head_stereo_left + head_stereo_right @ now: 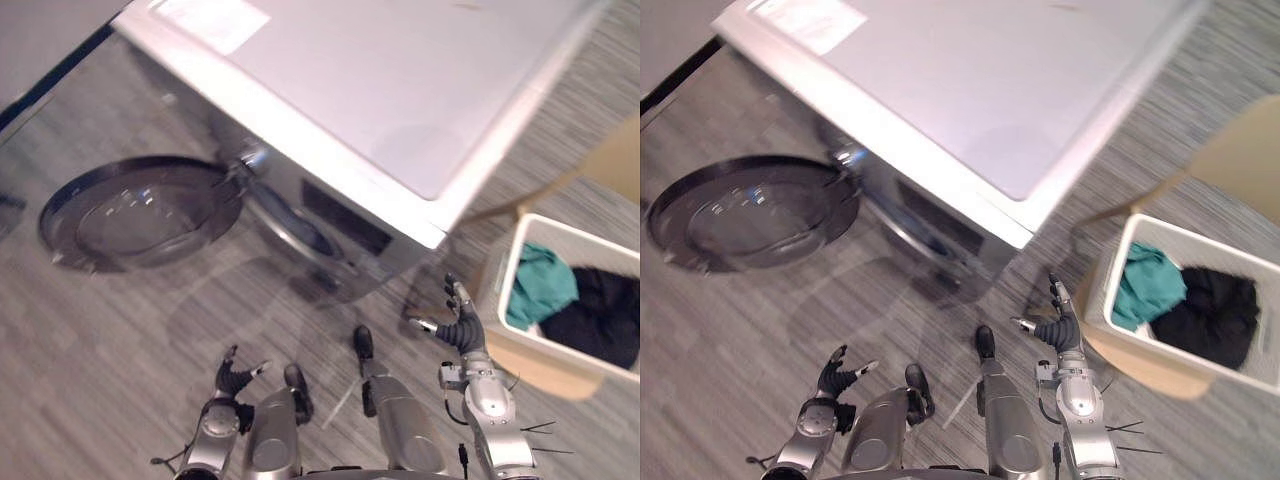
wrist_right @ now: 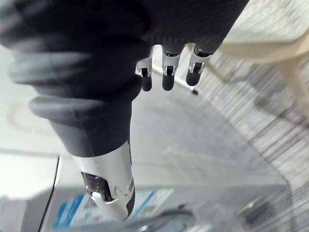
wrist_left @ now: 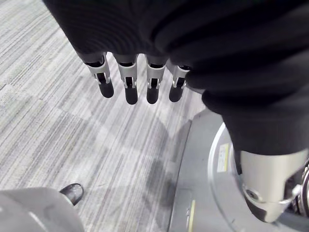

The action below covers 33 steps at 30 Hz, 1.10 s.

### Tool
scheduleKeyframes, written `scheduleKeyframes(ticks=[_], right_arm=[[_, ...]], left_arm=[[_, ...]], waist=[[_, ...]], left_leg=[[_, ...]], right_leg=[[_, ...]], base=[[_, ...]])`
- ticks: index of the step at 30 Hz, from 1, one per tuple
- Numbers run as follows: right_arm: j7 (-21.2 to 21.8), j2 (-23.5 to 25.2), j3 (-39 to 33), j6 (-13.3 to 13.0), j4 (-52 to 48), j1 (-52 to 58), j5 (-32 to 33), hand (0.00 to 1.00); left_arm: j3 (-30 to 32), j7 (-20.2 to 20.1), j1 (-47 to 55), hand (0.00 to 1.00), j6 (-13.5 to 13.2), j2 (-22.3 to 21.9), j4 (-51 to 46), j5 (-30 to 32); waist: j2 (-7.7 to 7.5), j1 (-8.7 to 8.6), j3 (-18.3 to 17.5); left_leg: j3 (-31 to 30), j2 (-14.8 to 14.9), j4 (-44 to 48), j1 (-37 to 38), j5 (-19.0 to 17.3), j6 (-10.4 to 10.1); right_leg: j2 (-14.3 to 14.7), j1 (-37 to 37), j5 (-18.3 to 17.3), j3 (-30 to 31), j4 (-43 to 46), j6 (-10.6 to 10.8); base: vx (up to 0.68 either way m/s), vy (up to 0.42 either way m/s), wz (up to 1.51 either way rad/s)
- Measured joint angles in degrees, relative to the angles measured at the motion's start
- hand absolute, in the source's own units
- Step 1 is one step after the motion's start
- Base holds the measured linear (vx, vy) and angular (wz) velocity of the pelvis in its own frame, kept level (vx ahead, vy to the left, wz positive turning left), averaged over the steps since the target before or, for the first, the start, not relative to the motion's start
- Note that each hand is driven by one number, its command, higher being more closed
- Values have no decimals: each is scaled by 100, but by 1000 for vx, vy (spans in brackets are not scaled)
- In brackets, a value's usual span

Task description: Pick up the laundry basket with both hands and put the clothes into the washing machine.

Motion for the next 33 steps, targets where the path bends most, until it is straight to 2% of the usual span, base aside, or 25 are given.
scheduleKeyframes(ticks=[2, 4, 5, 6, 7, 8, 9, 10, 11, 12, 13, 14, 16, 17, 18, 19, 20, 23, 26, 31, 33], right_arm=[[-3, -1, 1, 11, 167, -97, -93, 0], [-1, -32, 23, 16, 164, -34, -126, 0], [3, -56, 85, 18, 147, -22, -172, 0], [3, -140, 215, 40, 131, -87, -218, 0], [7, -207, 330, 49, 51, -103, -233, 0], [15, -290, 520, 57, -135, -94, -235, 0], [23, -333, 655, 59, -331, -85, -244, 0], [26, -341, 700, 57, -385, -78, -263, 0], [31, -353, 769, 57, -464, -71, -289, 0], [30, -370, 772, 57, -507, -53, -289, 0], [33, -440, 778, 54, -556, 0, -289, 0], [35, -458, 779, 54, -556, 29, -292, 0], [18, -556, 777, 54, -585, 56, -450, 0], [16, -562, 777, 55, -594, 52, -472, 0], [4, -593, 764, 57, -637, 47, -590, 0], [-1, -620, 741, 58, -662, 44, -639, 0], [7, -618, 767, 71, -733, 61, -749, 0], [2, -776, 687, 34, -816, -6, -1083, 0], [-5, -1162, 581, 33, -649, -259, -1307, 0], [-181, -1917, 811, 29, 412, -1350, -1508, 0], [-252, -2251, 1173, 41, 1085, -2051, -1672, 0]], left_arm=[[2, -2, 43, 0, 17, 87, 279, 97], [3, 1, 78, 0, 32, 156, 393, 137], [3, 1, 115, 0, 33, 184, 387, 182], [9, -1, 73, 0, 67, 147, 445, 265], [6, -16, 56, 0, 66, 51, 499, 311], [8, -56, 68, 0, 51, -88, 495, 326], [62, -107, 32, 0, 16, -113, 491, 323], [59, -117, 25, 0, 10, -120, 496, 324], [39, -117, 21, 0, -36, -136, 482, 319], [6, -114, 18, 0, -79, -133, 474, 315], [-12, -113, 4, 0, -144, -131, 471, 308], [-16, -111, 0, 0, -148, -132, 472, 303], [-22, -108, 2, 0, -139, -139, 490, 234], [-22, -109, 5, 0, -137, -144, 491, 228], [-22, -111, 7, 0, -126, -192, 521, 209], [-20, -117, 6, 0, -128, -219, 553, 199], [-5, -113, 3, 0, -123, -206, 617, 201], [-12, -124, 7, 0, -117, -181, 733, 211], [-28, -139, 34, 0, -69, -125, 857, 213], [-69, -131, 205, 0, -69, -93, 864, 207], [-69, -116, 192, 0, -99, -106, 826, 184]], waist=[[-37, 36, -176], [-64, -19, -394], [-150, -42, -484], [-66, -43, -493], [16, -27, -534], [36, -8, -540], [46, 27, -535], [48, 24, -535], [54, 27, -531], [54, 28, -531], [57, 30, -532], [60, 31, -533], [136, 57, -550], [151, 68, -556], [253, 111, -566], [280, 159, -565], [230, 216, -587], [237, 205, -589], [232, 214, -590], [234, 314, -550], [269, 387, -391]], left_leg=[[575, 203, 107, 320, -75, -107], [803, 456, 384, 360, -177, -261], [875, 534, 598, 383, -303, -378], [884, 778, 792, 414, -353, -418], [883, 999, 958, 445, -311, -385], [866, 1284, 1410, 500, -212, -230], [571, 1534, 2029, 405, 42, 191], [234, 1589, 2343, 265, 85, 351], [-506, 1445, 2718, -5, 11, 249], [-903, 1273, 2785, -159, -48, 150], [-1676, 804, 2648, -449, -169, -50], [-1892, 645, 2460, -526, -205, -114], [-2458, 105, 1197, -738, -190, -175], [-2496, 61, 1006, -744, -176, -196], [-2614, -58, 290, -700, 52, -444], [-2646, -111, 134, -655, 376, -377], [-2582, -219, -82, -504, 447, -354], [-2567, -456, -302, -387, 501, -269], [-2614, -669, -478, -385, 585, -139], [-2729, -847, -670, -419, 657, -37], [-2836, -888, -730, -593, 742, 29]], right_leg=[[-503, 35, -231, -700, 993, -92], [-718, 76, -355, -610, 1539, 136], [-642, 141, -472, -275, 1425, 853], [-245, 116, -588, -8, 1257, 838], [35, 113, -578, 134, 1120, 731], [318, 126, -629, 408, 1087, 629], [554, 224, -678, 662, 1035, 539], [639, 302, -668, 786, 962, 495], [759, 447, -629, 1012, 797, 430], [789, 512, -618, 1106, 714, 423], [838, 687, -577, 1303, 506, 444], [855, 763, -553, 1363, 404, 464], [994, 983, -313, 1567, -69, 527], [1012, 988, -287, 1595, -102, 535], [1095, 1015, -220, 1664, -188, 589], [1125, 1030, -210, 1733, -210, 609], [1081, 1090, -127, 1880, -332, 727], [906, 1260, -4, 1893, -658, 918], [746, 1355, 90, 1785, -881, 1059], [607, 1354, 175, 1670, -985, 1152], [585, 1204, 276, 1585, -983, 1133]], base=[[55, -92, -165], [128, -213, -103], [118, -213, -100], [131, -284, -124], [160, -348, -153], [160, -342, -158], [141, -273, -140], [136, -244, -128], [88, -137, -91], [152, -126, -106], [123, -50, -68], [193, -61, -68], [168, 1, -49], [153, 69, -50], [148, 120, -41], [207, 155, -56], [193, 135, -29], [156, 164, 6], [98, 144, 24], [45, 87, 18], [-27, 31, 20]])
